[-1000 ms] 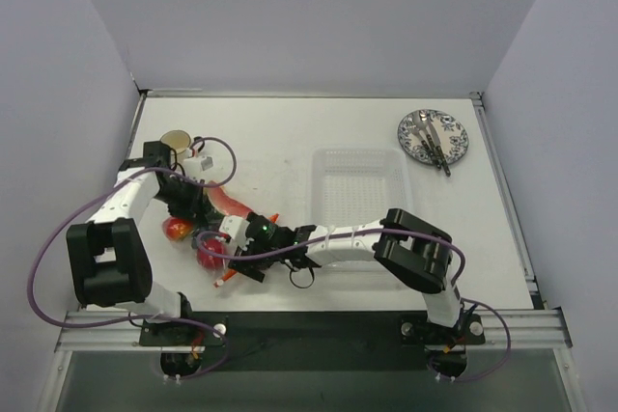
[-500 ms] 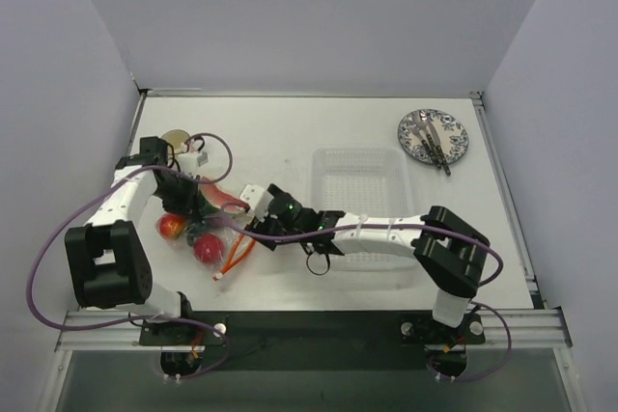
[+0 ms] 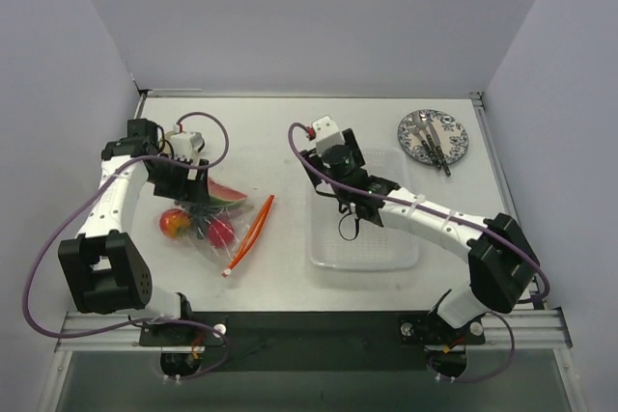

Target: Open the zip-top bag and remove the fake food

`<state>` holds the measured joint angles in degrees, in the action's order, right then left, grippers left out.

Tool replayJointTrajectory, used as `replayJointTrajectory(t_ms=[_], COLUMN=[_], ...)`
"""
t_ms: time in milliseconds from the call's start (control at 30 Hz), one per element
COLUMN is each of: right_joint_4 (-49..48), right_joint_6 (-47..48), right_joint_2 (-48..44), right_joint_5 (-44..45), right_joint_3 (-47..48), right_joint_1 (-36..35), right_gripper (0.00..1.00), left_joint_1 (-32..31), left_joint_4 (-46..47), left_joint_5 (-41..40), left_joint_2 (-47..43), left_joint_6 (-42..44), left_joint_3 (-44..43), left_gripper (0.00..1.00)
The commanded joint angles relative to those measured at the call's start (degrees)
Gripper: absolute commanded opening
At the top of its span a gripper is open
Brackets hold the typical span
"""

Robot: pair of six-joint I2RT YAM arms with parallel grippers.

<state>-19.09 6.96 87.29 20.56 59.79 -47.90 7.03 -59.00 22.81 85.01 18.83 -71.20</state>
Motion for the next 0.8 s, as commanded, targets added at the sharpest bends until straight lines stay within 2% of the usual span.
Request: replayJointTrajectory(t_ms=[0,33,100,200,233,300,333,400,500,633,767], right_joint_4=[5.9,6.0,7.0,8.1,8.1,8.1,7.9,7.2,7.6,7.1,5.2], right_joint_6=[-4.8,-5.9,-6.7,-7.0,-7.0,-7.0,-7.0,-5.9,-4.5,-2.9,-3.6], right_joint_2=[-1.5,-1.7,-1.6,-1.2,-1.2,-1.7,-1.9,-2.6,-2.6,-1.9,-1.1], right_joint_5=[18.1,19.5,20.8,22.0,21.7,20.9,21.0,21.3,21.2,18.6,13.0], right_joint_3=[-3.1,-3.8,-4.5,-4.2,-4.2,-3.6,-3.5,-2.4,-0.1,0.9,-1.0], right_joint_1=[2.2,2.4,2.5,2.4,2.4,2.0,1.4,0.3,-3.2,-8.9,-13.9], right_gripper=[0.47,0.52,0.56,0.72,0.82,0.90,1.00,1.00,1.00,1.00,1.00], left_joint_1=[0.4,0.5,1.6,5.9,7.4,13.2,15.3,21.4,25.7,25.3,22.1], left_joint_4=[-2.3,-2.0,-1.9,-2.4,-2.4,-2.4,-2.1,-2.1,-1.9,0.4,3.8], left_joint_5=[1.2,-0.6,-2.0,-1.9,-1.9,-1.6,-1.4,0.5,2.9,6.4,9.3], left_joint_2=[-4.1,-4.3,-4.8,-5.3,-5.4,-5.1,-4.8,-2.5,2.5,9.3,11.5], left_joint_6=[1.0,1.6,2.4,4.8,6.7,10.6,12.0,16.3,20.3,21.8,19.1], left_joint_3=[-0.8,-0.3,-0.2,-1.6,-1.9,-2.3,-2.2,-1.8,0.7,4.7,5.6], left_gripper=[0.97,0.97,0.97,0.97,0.97,0.97,0.97,0.97,0.97,0.97,0.97])
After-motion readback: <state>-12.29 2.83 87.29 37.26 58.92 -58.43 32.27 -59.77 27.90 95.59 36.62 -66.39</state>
